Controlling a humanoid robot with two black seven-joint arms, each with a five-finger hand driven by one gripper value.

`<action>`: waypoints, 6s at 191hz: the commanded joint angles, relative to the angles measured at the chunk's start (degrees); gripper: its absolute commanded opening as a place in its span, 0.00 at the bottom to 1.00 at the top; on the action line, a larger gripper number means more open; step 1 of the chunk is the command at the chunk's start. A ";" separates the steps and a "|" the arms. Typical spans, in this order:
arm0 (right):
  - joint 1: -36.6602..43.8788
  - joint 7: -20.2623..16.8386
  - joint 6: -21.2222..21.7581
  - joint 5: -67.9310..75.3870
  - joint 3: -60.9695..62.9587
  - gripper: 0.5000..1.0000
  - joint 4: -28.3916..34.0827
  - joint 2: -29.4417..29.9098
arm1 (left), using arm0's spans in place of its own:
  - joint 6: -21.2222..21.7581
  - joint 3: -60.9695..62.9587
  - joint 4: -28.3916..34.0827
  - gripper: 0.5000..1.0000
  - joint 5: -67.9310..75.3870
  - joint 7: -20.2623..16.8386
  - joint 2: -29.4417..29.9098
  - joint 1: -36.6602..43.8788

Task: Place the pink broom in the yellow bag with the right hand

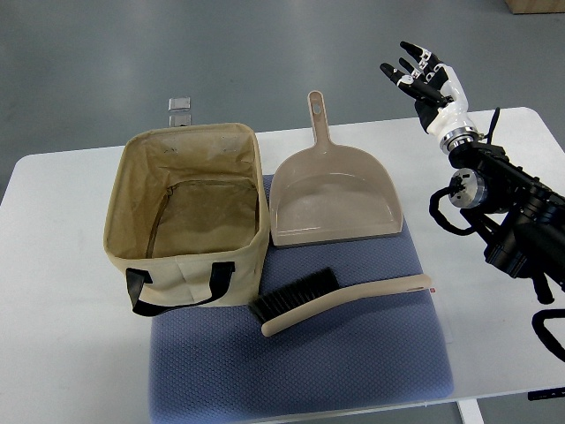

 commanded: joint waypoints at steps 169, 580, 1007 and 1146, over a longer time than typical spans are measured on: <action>9.09 0.35 -1.81 -2.95 -30.80 0.86 12.79 -14.09 | 0.00 0.03 0.01 1.00 0.00 -0.04 0.00 0.00; 5.66 -5.10 -2.51 -63.25 -50.49 0.69 41.80 -30.01 | 0.00 0.03 0.01 1.00 0.00 0.05 0.00 -0.09; 14.71 1.05 9.70 -58.68 -30.63 0.00 39.60 -50.31 | 0.00 0.03 0.01 1.00 0.00 -0.04 0.00 -0.18; 26.23 -0.70 14.27 -59.82 -28.96 0.00 30.63 -31.59 | 0.00 0.03 0.01 1.00 0.00 -0.04 0.00 -0.09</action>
